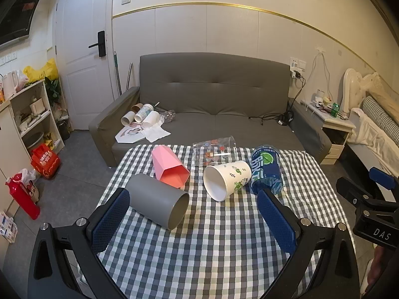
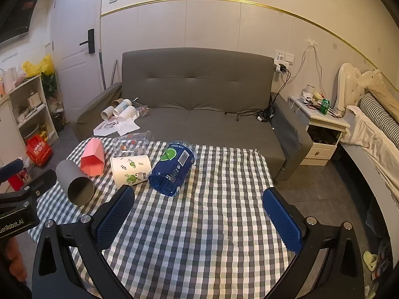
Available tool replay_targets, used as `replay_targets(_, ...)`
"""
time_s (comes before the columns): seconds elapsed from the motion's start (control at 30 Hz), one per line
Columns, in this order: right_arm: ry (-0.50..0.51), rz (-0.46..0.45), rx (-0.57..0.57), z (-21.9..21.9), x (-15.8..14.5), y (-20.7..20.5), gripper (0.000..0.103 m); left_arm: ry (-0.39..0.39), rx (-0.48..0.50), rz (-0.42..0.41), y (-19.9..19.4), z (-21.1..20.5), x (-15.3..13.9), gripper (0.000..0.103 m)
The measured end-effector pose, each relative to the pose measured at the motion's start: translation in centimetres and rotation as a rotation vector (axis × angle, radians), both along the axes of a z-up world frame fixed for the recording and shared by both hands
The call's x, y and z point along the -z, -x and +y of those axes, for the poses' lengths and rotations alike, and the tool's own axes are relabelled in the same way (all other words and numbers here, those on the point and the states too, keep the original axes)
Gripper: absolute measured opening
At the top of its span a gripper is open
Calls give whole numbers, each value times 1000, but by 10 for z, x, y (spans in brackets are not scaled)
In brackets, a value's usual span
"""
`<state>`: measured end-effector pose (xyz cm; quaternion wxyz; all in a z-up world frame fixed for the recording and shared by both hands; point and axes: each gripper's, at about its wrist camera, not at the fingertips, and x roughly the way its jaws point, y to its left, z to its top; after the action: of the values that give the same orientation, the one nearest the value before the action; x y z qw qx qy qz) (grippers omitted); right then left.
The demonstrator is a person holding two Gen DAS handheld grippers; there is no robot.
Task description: Flip cup upside down
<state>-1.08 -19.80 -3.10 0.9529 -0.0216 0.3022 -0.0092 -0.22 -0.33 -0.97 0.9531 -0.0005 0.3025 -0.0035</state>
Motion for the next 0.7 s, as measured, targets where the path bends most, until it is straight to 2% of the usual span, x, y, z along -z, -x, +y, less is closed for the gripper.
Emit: replay_targets(0.7,-2,3,-3,3,1,1,103,1,0,3,0,0,0,103)
